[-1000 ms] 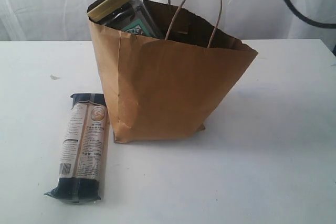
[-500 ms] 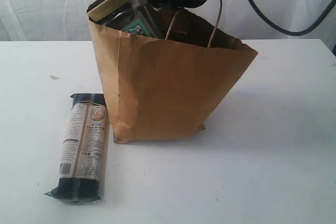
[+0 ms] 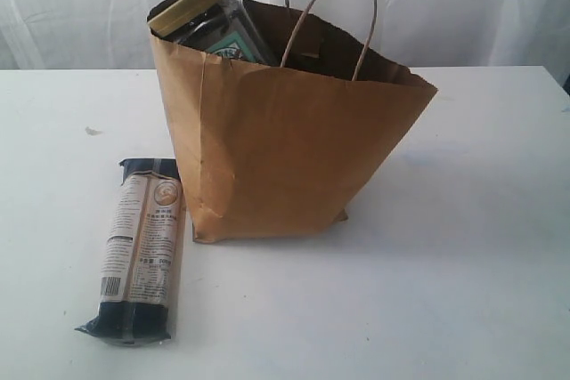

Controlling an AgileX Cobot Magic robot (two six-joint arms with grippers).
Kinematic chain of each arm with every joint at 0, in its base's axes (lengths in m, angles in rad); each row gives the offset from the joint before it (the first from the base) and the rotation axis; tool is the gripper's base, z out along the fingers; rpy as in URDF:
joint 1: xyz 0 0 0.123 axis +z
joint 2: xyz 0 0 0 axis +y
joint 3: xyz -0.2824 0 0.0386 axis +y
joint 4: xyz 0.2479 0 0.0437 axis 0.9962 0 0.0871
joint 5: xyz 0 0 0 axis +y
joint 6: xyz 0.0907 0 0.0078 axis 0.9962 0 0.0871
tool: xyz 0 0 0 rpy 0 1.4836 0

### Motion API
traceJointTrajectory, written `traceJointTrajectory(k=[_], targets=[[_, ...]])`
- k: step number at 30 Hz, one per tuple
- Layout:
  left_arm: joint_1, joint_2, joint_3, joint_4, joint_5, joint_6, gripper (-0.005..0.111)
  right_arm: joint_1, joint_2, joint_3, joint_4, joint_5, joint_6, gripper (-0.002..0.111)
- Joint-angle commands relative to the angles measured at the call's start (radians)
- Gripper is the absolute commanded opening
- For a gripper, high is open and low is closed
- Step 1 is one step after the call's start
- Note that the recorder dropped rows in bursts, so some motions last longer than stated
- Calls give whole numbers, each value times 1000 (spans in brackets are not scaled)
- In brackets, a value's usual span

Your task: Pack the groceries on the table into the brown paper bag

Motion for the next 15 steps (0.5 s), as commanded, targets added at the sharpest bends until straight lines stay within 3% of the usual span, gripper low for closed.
traceJointTrajectory(k=[1, 2, 3, 6, 8, 11, 15], targets=[[1, -3, 3, 9, -6, -1, 0, -49, -41, 3, -659, 184, 327, 0], [1, -3, 3, 9, -6, -1, 0, -115, -28, 22, -837, 252, 486, 0], [1, -3, 3, 9, -6, -1, 0, -176, -19, 46, -864, 282, 546, 0], [1, -3, 3, 9, -6, -1, 0, -428, 34, 216, -666, 327, 602, 0], [1, -3, 3, 9, -6, -1, 0, -526, 67, 371, -522, 321, 489, 0], [1, -3, 3, 9, -14, -1, 0, -588, 37, 563, -377, 169, 486, 0], [1, -3, 3, 9, -16, -1, 0, -588, -249, 799, -163, -217, 359, 0]])
